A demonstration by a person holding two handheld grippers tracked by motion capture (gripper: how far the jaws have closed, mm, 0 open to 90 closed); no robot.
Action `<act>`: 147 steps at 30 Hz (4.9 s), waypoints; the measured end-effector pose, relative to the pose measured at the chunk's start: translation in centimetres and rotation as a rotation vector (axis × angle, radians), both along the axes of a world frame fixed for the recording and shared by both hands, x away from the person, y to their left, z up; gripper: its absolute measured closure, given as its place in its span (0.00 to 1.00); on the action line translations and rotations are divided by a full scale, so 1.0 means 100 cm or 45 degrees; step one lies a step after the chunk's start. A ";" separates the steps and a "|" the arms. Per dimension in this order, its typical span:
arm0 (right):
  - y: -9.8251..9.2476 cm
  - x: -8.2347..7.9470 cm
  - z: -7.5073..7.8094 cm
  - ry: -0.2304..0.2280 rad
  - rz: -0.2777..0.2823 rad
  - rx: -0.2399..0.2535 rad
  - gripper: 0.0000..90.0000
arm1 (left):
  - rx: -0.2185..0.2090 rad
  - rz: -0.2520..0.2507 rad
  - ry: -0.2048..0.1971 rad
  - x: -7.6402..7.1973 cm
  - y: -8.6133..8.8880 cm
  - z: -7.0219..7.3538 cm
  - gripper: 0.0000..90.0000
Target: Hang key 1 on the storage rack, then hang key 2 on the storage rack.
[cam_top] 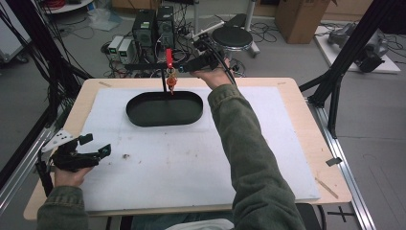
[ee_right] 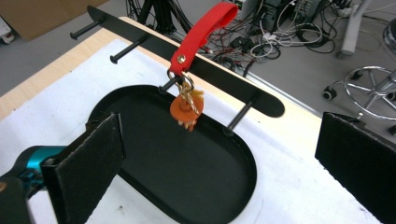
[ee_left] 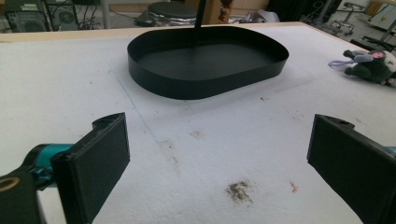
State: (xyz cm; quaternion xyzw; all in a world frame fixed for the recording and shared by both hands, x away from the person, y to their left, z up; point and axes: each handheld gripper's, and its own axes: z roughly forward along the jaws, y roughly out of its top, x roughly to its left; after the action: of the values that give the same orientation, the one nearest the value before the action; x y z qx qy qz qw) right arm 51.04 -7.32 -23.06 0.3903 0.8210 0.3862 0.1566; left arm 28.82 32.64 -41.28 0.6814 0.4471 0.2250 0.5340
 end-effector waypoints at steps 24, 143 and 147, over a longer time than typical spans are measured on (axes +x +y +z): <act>-0.069 -0.039 -0.031 0.029 -0.026 -0.095 0.01 | 0.008 -0.005 0.013 -0.001 0.000 0.000 0.07; -0.199 -0.126 -0.125 0.116 -0.162 -0.103 0.55 | 0.061 -0.035 0.050 -0.002 -0.006 -0.004 0.07; -0.193 -0.125 -0.120 0.107 -0.151 -0.101 0.55 | 0.060 -0.034 0.051 -0.002 -0.006 -0.004 0.07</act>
State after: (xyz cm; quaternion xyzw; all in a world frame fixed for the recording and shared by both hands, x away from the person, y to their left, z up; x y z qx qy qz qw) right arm 38.53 -26.62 -35.06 0.4476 0.8170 0.3264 0.1598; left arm 28.63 32.08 -41.66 0.7040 0.4431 0.2148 0.5118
